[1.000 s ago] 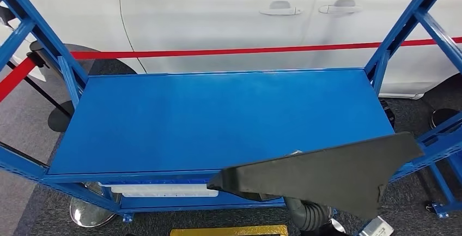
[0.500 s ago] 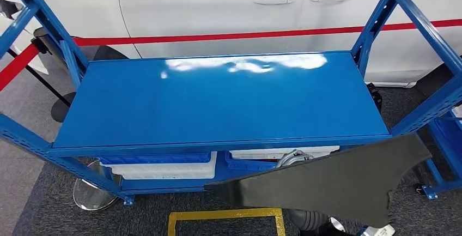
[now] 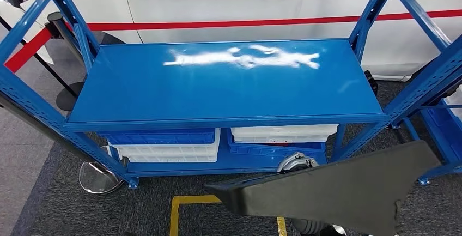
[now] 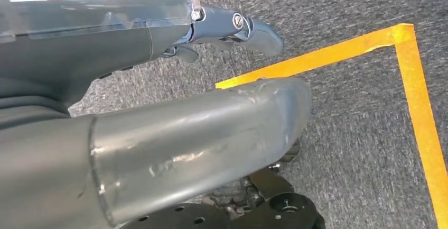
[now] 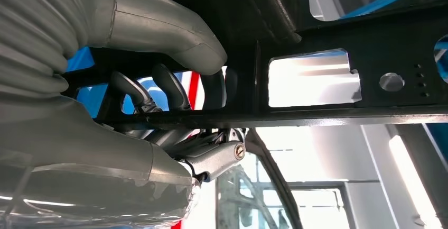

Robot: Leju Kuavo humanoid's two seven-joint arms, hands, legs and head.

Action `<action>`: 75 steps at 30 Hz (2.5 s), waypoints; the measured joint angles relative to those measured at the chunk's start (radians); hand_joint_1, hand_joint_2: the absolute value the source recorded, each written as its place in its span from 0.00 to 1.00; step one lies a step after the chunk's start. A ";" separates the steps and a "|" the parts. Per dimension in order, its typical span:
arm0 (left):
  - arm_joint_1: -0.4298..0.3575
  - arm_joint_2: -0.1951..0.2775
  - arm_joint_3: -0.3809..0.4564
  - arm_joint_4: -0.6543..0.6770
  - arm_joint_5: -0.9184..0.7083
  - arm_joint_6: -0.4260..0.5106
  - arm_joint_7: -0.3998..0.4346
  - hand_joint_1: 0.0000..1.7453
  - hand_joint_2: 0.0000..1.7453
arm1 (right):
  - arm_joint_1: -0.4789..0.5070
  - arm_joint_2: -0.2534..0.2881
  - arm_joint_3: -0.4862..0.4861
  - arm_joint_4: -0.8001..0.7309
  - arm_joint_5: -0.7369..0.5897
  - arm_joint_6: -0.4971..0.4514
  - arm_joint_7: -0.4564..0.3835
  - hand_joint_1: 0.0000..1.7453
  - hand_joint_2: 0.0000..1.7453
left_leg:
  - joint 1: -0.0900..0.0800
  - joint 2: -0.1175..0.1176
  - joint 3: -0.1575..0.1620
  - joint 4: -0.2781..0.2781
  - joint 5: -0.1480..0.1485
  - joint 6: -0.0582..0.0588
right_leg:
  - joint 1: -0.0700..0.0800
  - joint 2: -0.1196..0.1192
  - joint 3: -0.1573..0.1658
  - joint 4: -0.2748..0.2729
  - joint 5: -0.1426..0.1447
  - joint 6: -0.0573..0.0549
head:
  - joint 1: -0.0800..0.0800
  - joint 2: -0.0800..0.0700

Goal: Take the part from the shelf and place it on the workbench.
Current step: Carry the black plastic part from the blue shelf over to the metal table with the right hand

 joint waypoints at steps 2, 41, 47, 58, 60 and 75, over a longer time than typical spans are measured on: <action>0.000 0.000 0.001 0.000 0.001 0.000 0.000 0.00 0.00 | 0.002 0.000 0.000 -0.004 0.000 -0.001 -0.001 1.00 1.00 | 0.000 0.000 -0.007 0.003 0.015 -0.013 | 0.006 0.001 0.027 -0.054 -0.021 -0.014 | 0.000 0.000; 0.009 -0.007 0.044 -0.001 0.003 -0.001 -0.018 0.00 0.00 | 0.197 0.025 -0.101 -0.002 -0.048 0.079 -0.094 1.00 1.00 | 0.005 -0.005 -0.068 0.275 -0.153 -0.037 | 0.013 0.014 -0.061 -0.074 0.068 -0.059 | -0.008 0.000; 0.012 -0.006 0.057 -0.001 0.005 0.015 -0.016 0.00 0.00 | 0.249 0.045 -0.128 -0.003 -0.060 0.104 -0.119 1.00 1.00 | 0.008 -0.082 0.158 -0.014 -0.108 -0.017 | 0.013 0.064 -0.125 -0.041 0.107 -0.033 | -0.008 0.000; 0.017 -0.006 0.093 -0.003 0.005 0.028 0.004 0.00 0.00 | 0.344 0.138 -0.271 -0.009 -0.063 0.225 -0.127 1.00 1.00 | 0.008 0.060 0.141 -0.046 -0.097 0.014 | 0.003 -0.006 -0.188 0.179 -0.004 0.006 | 0.003 0.000; 0.016 -0.006 0.099 -0.004 0.004 0.029 0.005 0.00 0.00 | 0.352 0.162 -0.297 -0.013 -0.063 0.249 -0.127 1.00 1.00 | 0.004 0.080 0.143 -0.039 -0.102 0.006 | 0.009 -0.053 -0.103 0.041 0.040 -0.002 | 0.004 0.000; 0.017 0.005 0.106 -0.008 -0.029 0.028 0.025 0.00 0.00 | 0.384 0.266 -0.393 -0.044 -0.022 0.315 -0.146 1.00 1.00 | 0.015 -0.047 0.077 0.088 -0.126 -0.036 | 0.013 0.077 -0.089 -0.023 0.062 -0.052 | -0.006 0.000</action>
